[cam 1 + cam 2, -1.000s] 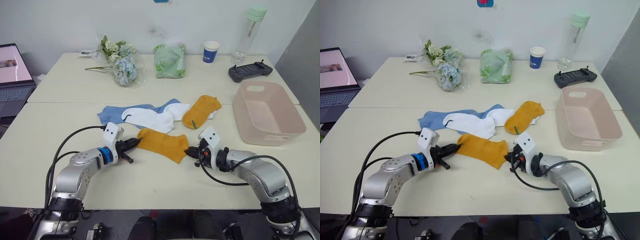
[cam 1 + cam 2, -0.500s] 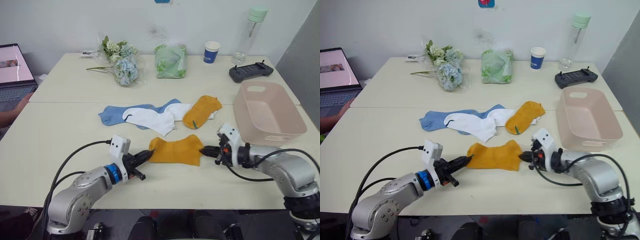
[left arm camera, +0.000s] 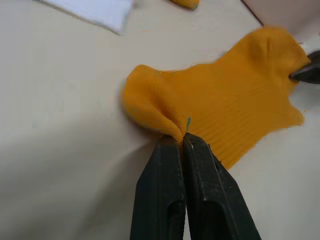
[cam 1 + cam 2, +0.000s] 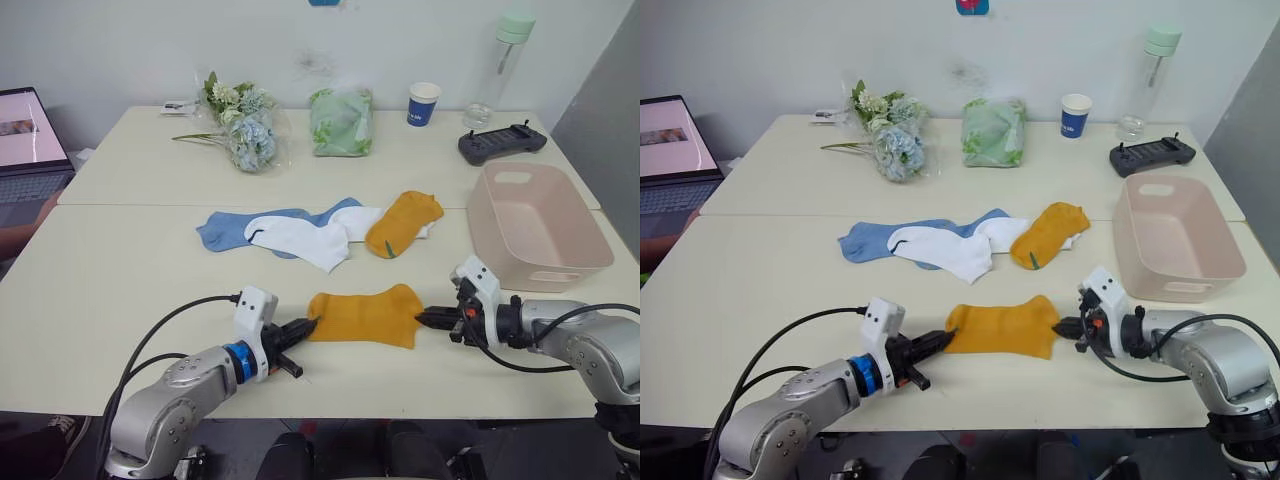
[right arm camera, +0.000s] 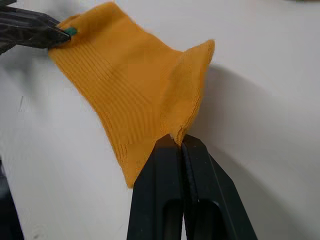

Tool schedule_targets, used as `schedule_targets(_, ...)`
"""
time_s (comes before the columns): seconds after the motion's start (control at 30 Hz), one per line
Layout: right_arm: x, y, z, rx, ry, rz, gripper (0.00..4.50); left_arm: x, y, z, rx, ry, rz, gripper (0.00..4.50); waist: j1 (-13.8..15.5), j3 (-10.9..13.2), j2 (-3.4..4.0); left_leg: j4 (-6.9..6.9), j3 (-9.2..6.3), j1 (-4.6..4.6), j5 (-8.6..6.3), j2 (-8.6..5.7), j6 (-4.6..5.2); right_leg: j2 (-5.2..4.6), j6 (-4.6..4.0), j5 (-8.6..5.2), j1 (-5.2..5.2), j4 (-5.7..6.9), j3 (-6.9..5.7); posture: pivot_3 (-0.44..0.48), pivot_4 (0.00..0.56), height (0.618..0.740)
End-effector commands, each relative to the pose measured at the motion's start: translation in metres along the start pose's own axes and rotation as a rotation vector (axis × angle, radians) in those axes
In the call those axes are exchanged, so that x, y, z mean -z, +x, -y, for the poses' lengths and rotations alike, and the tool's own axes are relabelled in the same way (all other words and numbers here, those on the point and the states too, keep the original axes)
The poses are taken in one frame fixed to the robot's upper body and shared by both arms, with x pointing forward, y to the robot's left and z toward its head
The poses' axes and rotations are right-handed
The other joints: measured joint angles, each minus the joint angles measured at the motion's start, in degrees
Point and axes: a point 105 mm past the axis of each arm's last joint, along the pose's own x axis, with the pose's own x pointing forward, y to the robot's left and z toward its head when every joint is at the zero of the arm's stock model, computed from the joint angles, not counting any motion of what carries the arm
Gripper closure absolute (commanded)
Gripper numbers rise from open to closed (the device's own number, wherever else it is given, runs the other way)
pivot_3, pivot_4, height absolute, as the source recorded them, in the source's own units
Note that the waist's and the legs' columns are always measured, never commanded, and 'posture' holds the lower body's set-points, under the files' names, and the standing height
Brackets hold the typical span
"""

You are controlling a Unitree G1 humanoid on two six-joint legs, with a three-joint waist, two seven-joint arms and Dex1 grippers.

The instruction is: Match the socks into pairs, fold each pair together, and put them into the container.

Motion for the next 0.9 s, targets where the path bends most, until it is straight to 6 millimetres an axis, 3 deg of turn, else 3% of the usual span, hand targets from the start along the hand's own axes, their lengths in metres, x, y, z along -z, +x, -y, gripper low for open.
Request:
schedule_targets(0.03, -0.006, -0.004, -0.008, -0.021, -0.036, 0.014, 4.49, -0.008, 0.002, -0.001, -0.002, 0.039, 0.034, 4.50, 0.02, 0.00, 0.00, 0.01, 0.01, 0.01, 0.00, 0.00, 0.00, 0.01, 0.00, 0.00, 0.01, 0.00, 0.01, 0.000, 0.150, 0.740)
schedule_targets(0.07, -0.005, -0.004, -0.008, -0.025, -0.041, 0.009, 4.49, -0.008, 0.002, -0.002, -0.008, 0.037, 0.035, 4.50, 0.02, 0.00, 0.00, 0.01, 0.00, 0.01, 0.00, 0.00, 0.01, 0.01, 0.00, 0.00, 0.01, 0.01, 0.01, 0.000, 0.150, 0.740)
schedule_targets(0.17, -0.001, -0.007, 0.005, 0.055, -0.045, 0.001, 4.50, -0.006, -0.001, -0.003, -0.021, 0.029, 0.036, 3.80, 0.00, 0.00, 0.00, 0.01, 0.02, 0.01, 0.00, 0.00, 0.01, 0.01, 0.00, 0.00, 0.02, 0.00, 0.00, 0.000, 0.150, 0.740)
schedule_targets(0.3, -0.002, -0.013, 0.009, 0.065, -0.048, 0.024, 3.48, -0.007, -0.019, -0.017, -0.072, 0.029, 0.037, 2.63, 0.01, 0.00, 0.00, -0.01, 0.00, 0.01, 0.00, 0.02, -0.01, 0.01, 0.00, 0.00, 0.01, -0.03, 0.00, 0.000, 0.150, 0.740)
schedule_targets(0.43, -0.009, -0.026, 0.023, 0.133, -0.135, 0.048, 2.10, -0.012, -0.049, -0.031, -0.097, 0.056, 0.024, 1.44, -0.27, 0.02, 0.03, -0.02, 0.00, 0.04, 0.00, 0.06, 0.01, 0.03, 0.00, 0.00, -0.01, 0.02, 0.02, 0.000, 0.150, 0.740)
schedule_targets(0.57, -0.022, -0.030, 0.019, 0.106, -0.314, 0.096, 0.75, -0.019, -0.064, -0.037, -0.064, 0.234, 0.000, 0.26, -0.16, 0.03, 0.04, -0.01, 0.11, 0.05, -0.09, 0.03, 0.16, 0.05, 0.01, -0.01, 0.02, -0.01, 0.00, 0.000, 0.150, 0.740)
schedule_targets(0.6, -0.026, -0.030, 0.014, 0.084, -0.379, 0.108, 0.74, -0.021, -0.065, -0.035, -0.036, 0.294, -0.008, 0.02, -0.12, 0.04, 0.04, 0.00, 0.12, 0.05, -0.09, 0.03, 0.17, 0.05, 0.01, -0.01, 0.02, -0.01, 0.00, 0.000, 0.150, 0.740)
schedule_targets(0.67, -0.028, -0.029, 0.010, 0.062, -0.449, 0.119, 0.74, -0.022, -0.066, -0.033, 0.000, 0.359, -0.015, 0.02, 0.05, 0.04, 0.04, -0.01, 0.13, 0.03, -0.06, 0.03, 0.12, 0.05, 0.01, -0.01, 0.02, -0.04, -0.02, 0.000, 0.150, 0.740)
schedule_targets(0.8, -0.036, -0.025, -0.029, -0.134, -0.655, 0.131, 0.74, -0.037, -0.053, -0.012, 0.187, 0.630, -0.007, 0.02, 0.18, 0.08, 0.04, -0.03, 0.16, -0.03, 0.00, 0.02, -0.01, 0.03, 0.01, -0.01, 0.02, -0.14, -0.03, 0.000, 0.150, 0.740)
schedule_targets(0.9, -0.007, -0.018, -0.044, -0.253, -0.841, 0.035, 0.74, -0.034, -0.038, 0.004, 0.324, 0.860, -0.009, 0.02, 0.39, 0.09, 0.03, -0.04, 0.16, -0.05, 0.00, 0.04, -0.01, 0.02, 0.01, -0.01, 0.03, -0.19, -0.08, 0.000, 0.150, 0.740)
